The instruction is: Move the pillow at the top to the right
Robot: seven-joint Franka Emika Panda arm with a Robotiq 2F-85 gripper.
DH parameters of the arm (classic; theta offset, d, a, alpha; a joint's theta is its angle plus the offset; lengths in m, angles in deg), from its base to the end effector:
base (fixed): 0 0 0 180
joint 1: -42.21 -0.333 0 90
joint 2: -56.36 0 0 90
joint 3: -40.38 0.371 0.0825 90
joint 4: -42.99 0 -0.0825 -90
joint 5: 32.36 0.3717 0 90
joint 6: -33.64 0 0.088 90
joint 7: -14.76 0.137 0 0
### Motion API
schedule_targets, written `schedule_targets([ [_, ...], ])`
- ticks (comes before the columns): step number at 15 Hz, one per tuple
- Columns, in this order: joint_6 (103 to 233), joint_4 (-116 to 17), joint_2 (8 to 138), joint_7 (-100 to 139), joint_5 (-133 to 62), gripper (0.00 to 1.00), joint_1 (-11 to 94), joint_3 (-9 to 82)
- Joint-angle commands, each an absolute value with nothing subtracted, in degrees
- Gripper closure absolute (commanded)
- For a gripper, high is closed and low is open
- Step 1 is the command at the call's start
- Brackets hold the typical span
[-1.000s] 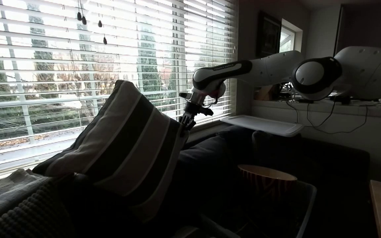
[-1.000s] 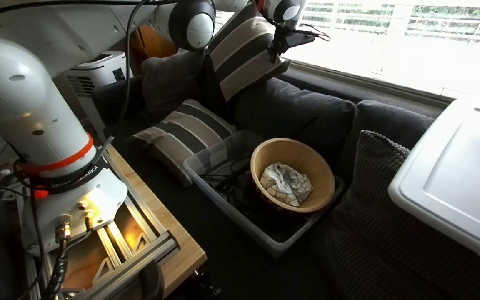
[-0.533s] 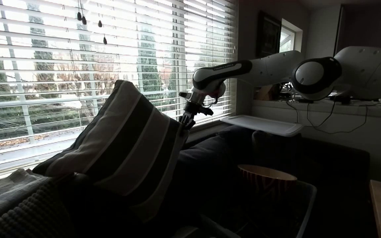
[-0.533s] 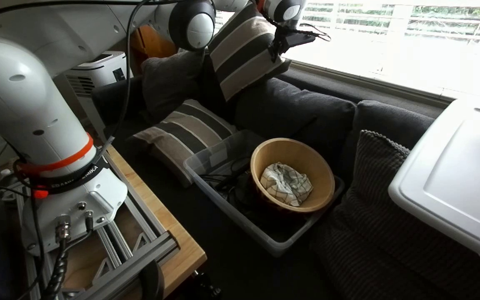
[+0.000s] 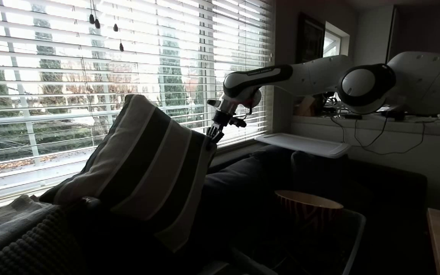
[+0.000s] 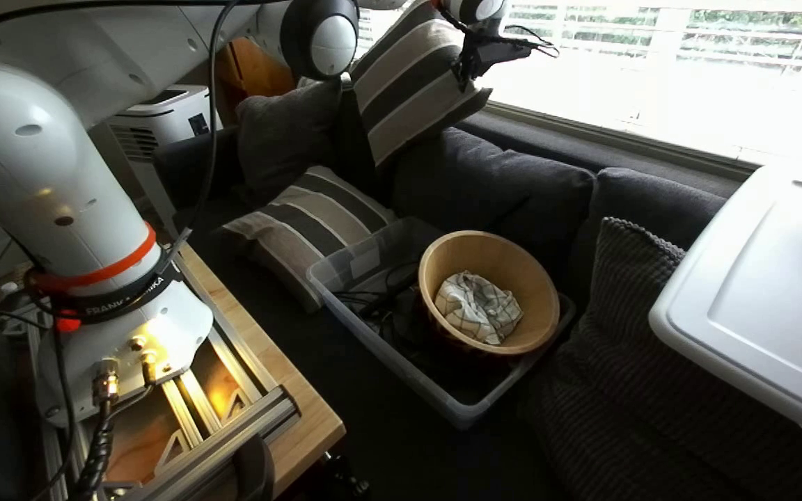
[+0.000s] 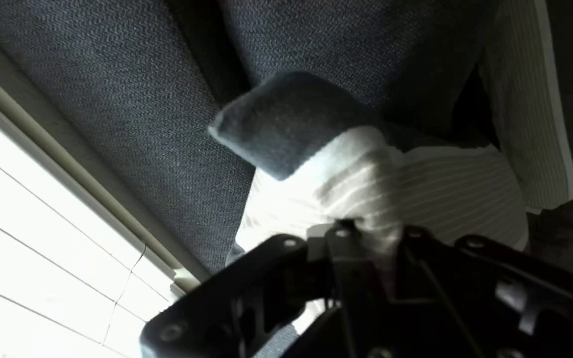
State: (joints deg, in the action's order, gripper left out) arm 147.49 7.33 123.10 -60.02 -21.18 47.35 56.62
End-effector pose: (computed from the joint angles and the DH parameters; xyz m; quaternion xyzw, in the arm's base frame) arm 0.8677 0.0462 0.3078 -0.7893 -0.5640 -0.2133 0.1157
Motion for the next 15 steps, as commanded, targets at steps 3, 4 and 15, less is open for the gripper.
schedule_targets([
  [3, 150.8, 8.3, 122.9, -58.4, -21.6, 0.97, 48.1, 55.4],
  [4, 152.7, 8.7, 123.0, -57.6, -21.6, 0.97, 48.6, 54.9],
  [15, 156.4, 7.8, 119.3, -46.4, -22.3, 0.97, 57.4, 46.3],
])
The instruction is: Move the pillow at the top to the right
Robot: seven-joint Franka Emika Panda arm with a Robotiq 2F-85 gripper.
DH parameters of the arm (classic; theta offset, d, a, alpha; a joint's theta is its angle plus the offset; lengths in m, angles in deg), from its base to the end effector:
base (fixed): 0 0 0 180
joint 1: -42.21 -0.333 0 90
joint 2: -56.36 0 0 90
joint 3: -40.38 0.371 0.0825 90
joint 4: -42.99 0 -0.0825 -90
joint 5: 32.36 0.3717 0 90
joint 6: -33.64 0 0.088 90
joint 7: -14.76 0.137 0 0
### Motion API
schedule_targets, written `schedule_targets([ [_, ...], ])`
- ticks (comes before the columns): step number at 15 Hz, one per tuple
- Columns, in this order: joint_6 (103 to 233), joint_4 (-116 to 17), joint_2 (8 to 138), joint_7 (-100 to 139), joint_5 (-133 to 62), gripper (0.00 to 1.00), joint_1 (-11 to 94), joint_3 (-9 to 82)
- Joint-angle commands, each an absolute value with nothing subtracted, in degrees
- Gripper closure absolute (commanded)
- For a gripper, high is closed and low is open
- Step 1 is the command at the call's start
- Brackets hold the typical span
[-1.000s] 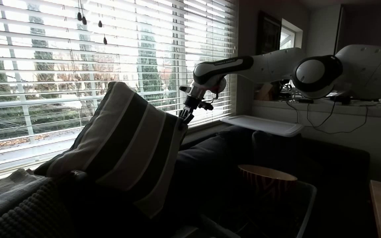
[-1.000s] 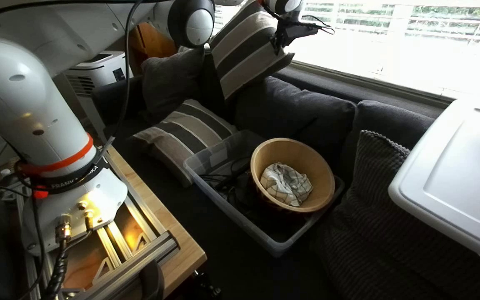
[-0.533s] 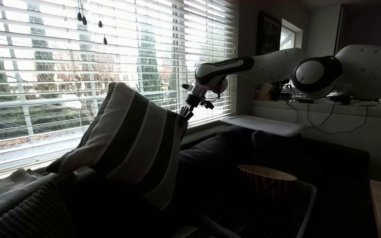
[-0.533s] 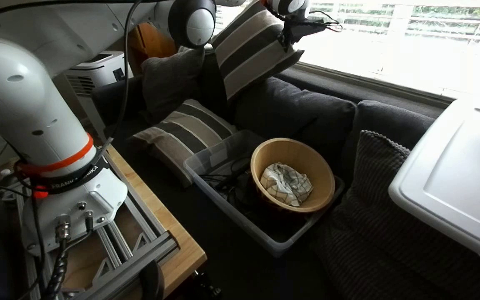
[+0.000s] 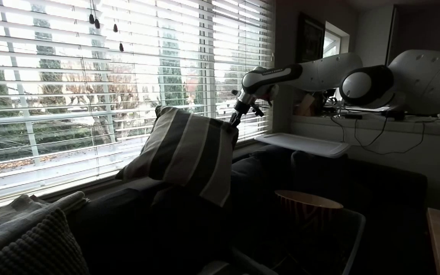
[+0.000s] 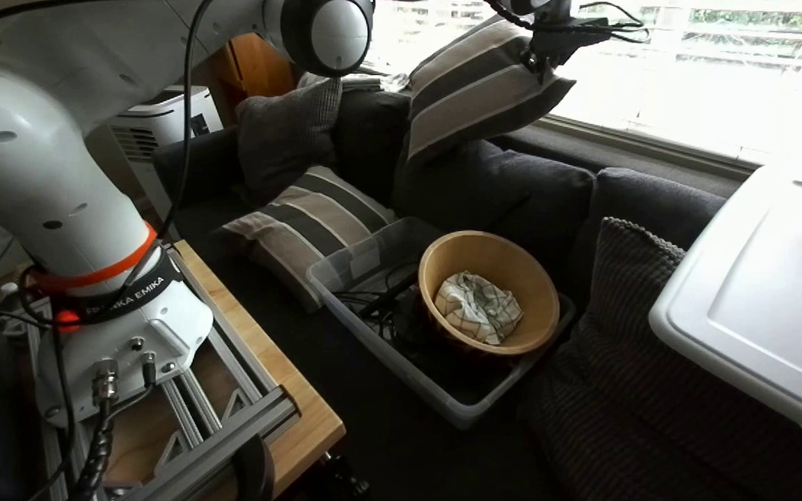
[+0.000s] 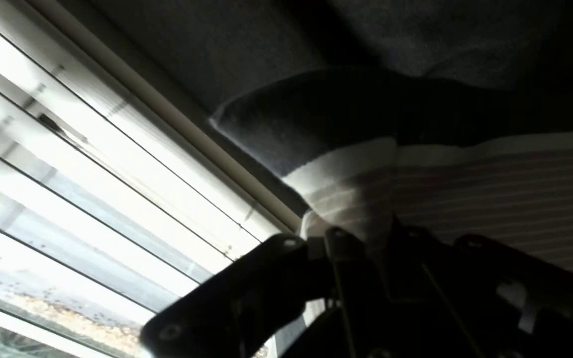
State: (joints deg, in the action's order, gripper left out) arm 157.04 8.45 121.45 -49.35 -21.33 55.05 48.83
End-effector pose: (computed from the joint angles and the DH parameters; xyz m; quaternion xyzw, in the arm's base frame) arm 0.8775 -0.1325 0.3501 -0.8794 -0.4014 -0.2560 0.0017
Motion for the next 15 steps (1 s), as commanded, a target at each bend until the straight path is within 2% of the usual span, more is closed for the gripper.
schedule_targets([
  [1, 156.4, 7.6, 119.0, -46.3, -22.4, 0.97, 58.1, 45.6],
  [8, 150.7, 5.4, 117.2, -45.3, -23.7, 0.97, 59.6, 40.8],
  [15, 148.7, 2.5, 114.8, -42.0, -21.5, 0.97, 62.7, 40.2],
])
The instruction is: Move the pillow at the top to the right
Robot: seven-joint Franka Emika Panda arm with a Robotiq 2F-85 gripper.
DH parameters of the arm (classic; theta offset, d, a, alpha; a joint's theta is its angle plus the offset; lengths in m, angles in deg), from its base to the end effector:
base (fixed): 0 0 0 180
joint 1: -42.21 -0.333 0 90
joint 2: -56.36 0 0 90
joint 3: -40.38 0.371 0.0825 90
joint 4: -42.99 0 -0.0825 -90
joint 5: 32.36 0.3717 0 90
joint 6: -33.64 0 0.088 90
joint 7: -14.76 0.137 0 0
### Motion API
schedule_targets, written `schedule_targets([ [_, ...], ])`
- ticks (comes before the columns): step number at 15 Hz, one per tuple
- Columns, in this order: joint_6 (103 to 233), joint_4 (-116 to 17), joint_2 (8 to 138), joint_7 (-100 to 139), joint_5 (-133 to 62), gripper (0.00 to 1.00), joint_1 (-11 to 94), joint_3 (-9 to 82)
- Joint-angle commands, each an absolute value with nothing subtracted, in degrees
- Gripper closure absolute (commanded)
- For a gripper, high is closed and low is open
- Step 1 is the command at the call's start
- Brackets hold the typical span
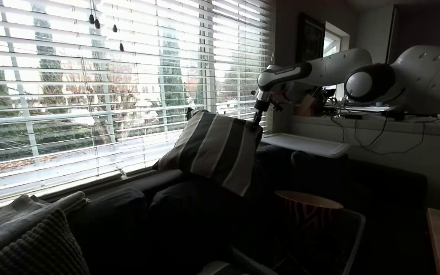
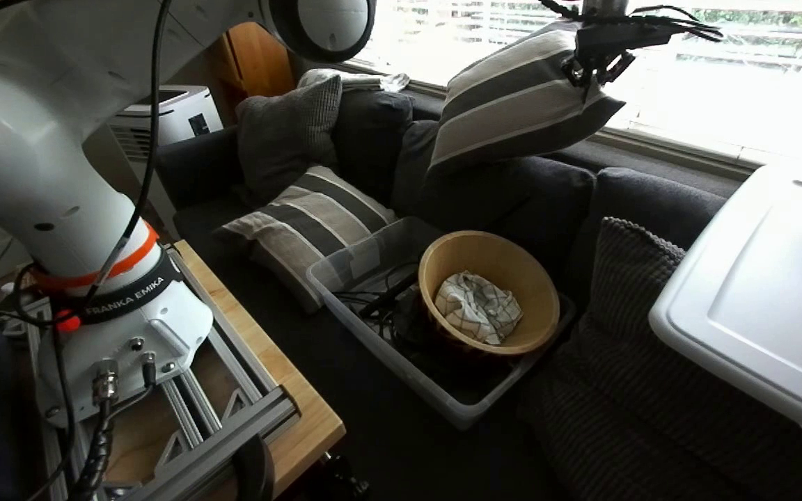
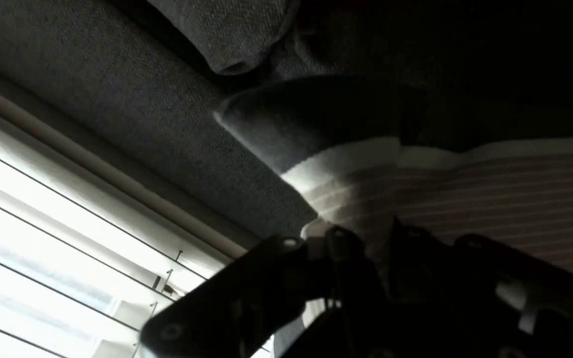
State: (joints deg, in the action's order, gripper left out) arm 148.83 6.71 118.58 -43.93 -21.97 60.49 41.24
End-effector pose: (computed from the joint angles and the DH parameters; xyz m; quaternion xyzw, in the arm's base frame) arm 0.8330 -0.2526 0.3553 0.9324 0.3179 0.1711 0.0163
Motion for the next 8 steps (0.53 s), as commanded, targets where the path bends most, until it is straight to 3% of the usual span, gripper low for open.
schedule_targets([
  [1, 149.2, 1.7, 114.3, -41.0, -20.9, 0.97, 63.7, 40.3],
  [8, 152.8, -4.8, 110.2, -33.2, -19.9, 0.97, 69.7, 39.0],
])
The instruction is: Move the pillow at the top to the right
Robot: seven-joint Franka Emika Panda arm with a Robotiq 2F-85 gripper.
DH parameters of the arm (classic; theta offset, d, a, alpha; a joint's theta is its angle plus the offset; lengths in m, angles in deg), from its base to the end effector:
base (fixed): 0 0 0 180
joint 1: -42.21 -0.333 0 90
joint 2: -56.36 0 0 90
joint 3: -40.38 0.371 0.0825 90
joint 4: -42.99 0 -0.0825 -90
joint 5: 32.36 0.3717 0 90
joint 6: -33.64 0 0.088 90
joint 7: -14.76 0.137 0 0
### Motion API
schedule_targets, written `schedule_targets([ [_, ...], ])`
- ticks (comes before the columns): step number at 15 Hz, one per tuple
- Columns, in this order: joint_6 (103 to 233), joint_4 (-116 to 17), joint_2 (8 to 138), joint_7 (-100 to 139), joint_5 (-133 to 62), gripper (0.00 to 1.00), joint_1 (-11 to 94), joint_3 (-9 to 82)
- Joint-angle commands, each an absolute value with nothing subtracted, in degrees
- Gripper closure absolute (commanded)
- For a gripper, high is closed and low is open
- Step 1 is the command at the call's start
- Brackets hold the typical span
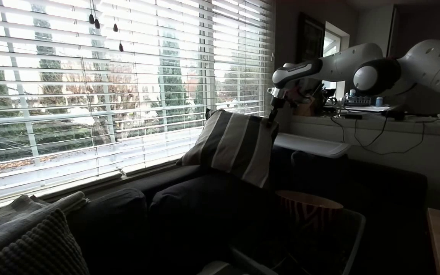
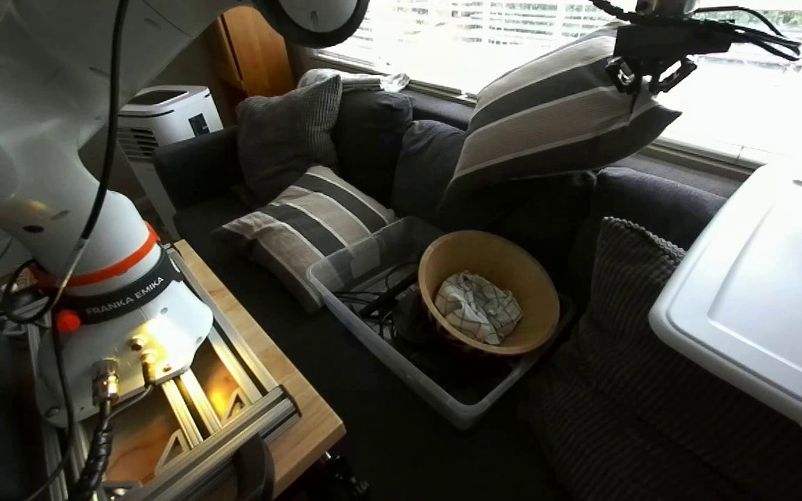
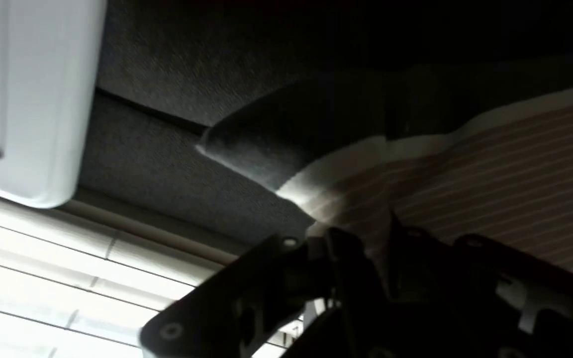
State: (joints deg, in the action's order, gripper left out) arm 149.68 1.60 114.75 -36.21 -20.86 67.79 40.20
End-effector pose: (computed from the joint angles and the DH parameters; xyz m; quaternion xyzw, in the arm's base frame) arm 0.7848 -0.3585 0.3701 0.9679 0.1858 0.1687 0.0135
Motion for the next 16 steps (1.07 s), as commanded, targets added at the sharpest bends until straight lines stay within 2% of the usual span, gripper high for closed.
schedule_targets([
  [1, 153.3, -6.1, 109.5, -32.1, -19.8, 0.97, 70.4, 38.8],
  [15, 166.0, -29.6, 97.9, -8.7, -21.5, 0.97, 71.6, 30.2],
  [16, 168.3, -30.6, 97.5, -8.4, -21.9, 0.61, 71.1, 29.8],
])
